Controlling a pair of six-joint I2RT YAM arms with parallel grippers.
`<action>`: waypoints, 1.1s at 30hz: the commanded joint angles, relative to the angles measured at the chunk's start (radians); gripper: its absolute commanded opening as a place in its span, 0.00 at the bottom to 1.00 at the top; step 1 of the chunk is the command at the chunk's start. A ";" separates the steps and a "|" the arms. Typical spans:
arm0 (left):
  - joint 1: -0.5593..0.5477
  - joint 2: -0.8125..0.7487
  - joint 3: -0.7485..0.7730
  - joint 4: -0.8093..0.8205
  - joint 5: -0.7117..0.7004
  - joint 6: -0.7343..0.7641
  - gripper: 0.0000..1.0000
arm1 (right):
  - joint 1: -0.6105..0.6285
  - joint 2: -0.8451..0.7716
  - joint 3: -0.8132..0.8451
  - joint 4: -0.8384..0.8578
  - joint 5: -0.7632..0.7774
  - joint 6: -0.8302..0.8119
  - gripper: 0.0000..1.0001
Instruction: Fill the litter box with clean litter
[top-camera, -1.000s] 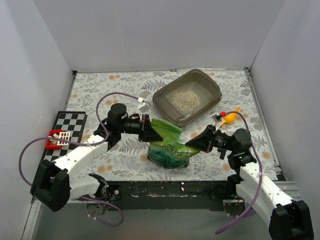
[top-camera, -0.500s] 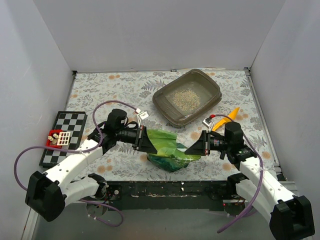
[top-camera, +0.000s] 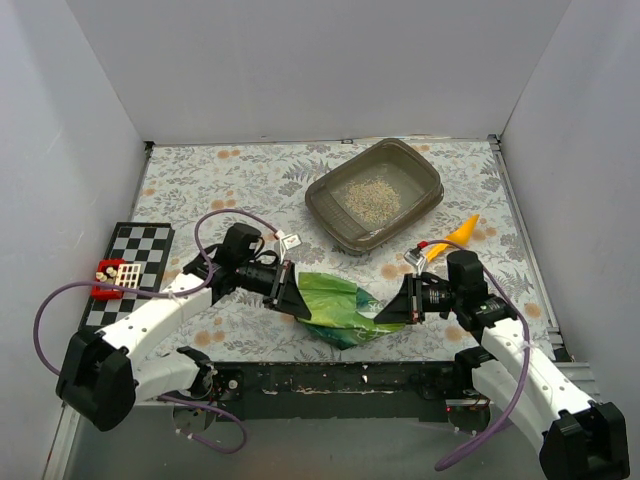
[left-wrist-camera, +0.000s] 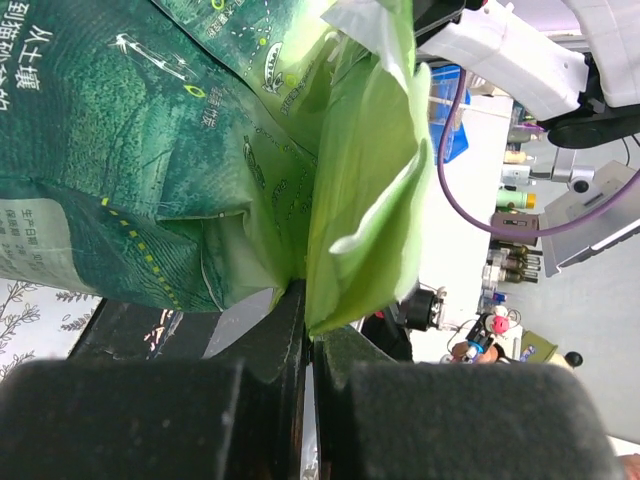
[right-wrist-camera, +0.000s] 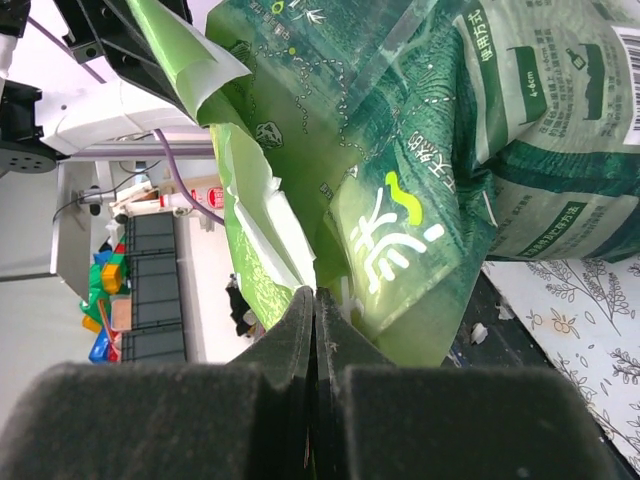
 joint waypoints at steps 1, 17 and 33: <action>0.016 0.027 0.019 -0.002 -0.027 0.027 0.00 | -0.012 -0.048 -0.018 -0.095 0.008 -0.036 0.01; 0.016 0.100 0.080 -0.086 -0.024 0.079 0.00 | -0.007 -0.010 0.456 -0.429 0.301 -0.516 0.63; 0.016 0.168 0.151 -0.126 -0.032 0.102 0.00 | 0.482 0.113 0.674 -0.413 0.400 -0.748 0.61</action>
